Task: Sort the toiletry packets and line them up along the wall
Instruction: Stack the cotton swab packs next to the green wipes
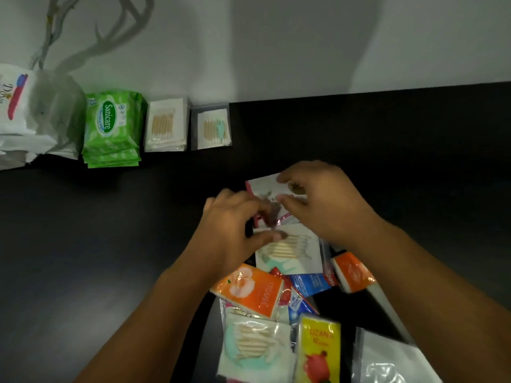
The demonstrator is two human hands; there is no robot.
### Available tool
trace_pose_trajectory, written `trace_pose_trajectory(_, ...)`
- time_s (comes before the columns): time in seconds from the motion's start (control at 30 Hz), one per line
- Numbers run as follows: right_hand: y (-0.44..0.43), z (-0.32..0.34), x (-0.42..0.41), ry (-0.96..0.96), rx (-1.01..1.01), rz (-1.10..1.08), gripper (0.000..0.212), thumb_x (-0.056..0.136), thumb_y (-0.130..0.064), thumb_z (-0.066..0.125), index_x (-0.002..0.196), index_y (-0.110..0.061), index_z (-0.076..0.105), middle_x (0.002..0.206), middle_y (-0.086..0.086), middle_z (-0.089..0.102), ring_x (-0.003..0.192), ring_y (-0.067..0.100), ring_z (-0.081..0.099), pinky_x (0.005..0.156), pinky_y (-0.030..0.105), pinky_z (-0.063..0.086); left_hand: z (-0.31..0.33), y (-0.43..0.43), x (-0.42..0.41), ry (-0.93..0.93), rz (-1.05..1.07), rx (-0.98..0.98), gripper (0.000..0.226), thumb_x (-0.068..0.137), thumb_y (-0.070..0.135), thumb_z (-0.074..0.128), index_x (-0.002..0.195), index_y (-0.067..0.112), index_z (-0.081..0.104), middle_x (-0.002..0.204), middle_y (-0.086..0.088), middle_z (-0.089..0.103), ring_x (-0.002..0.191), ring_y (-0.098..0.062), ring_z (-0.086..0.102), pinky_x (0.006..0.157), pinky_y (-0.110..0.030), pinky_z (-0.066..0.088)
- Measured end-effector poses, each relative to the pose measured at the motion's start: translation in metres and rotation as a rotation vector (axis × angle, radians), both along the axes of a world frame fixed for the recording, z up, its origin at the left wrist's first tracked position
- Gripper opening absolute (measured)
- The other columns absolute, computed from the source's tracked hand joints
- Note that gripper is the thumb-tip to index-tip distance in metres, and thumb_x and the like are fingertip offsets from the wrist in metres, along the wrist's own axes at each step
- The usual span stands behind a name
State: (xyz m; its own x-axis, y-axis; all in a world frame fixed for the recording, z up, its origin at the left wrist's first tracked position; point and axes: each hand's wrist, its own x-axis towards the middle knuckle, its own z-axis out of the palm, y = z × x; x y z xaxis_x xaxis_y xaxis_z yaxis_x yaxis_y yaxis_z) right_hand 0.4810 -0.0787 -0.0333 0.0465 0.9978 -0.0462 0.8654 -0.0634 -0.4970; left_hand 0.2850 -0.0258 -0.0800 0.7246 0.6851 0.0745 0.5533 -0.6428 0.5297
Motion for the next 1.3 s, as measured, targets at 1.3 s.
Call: trace_pose_trajectory(1.3,0.097,-0.017,-0.037,0.598,0.05,-0.303,0.014,0.093,-0.02,0.065,0.103,-0.013,0.073,0.093,-0.001,0.074,0.073,0.009,0.07,0.063,0.022,0.055,0.025,0.08,-0.004,-0.246,0.49,-0.076,0.045,0.083,0.026,0.079,0.123,0.022,0.059,0.099,0.001,0.061,0.083,-0.012,0.056,0.079,-0.011,0.044)
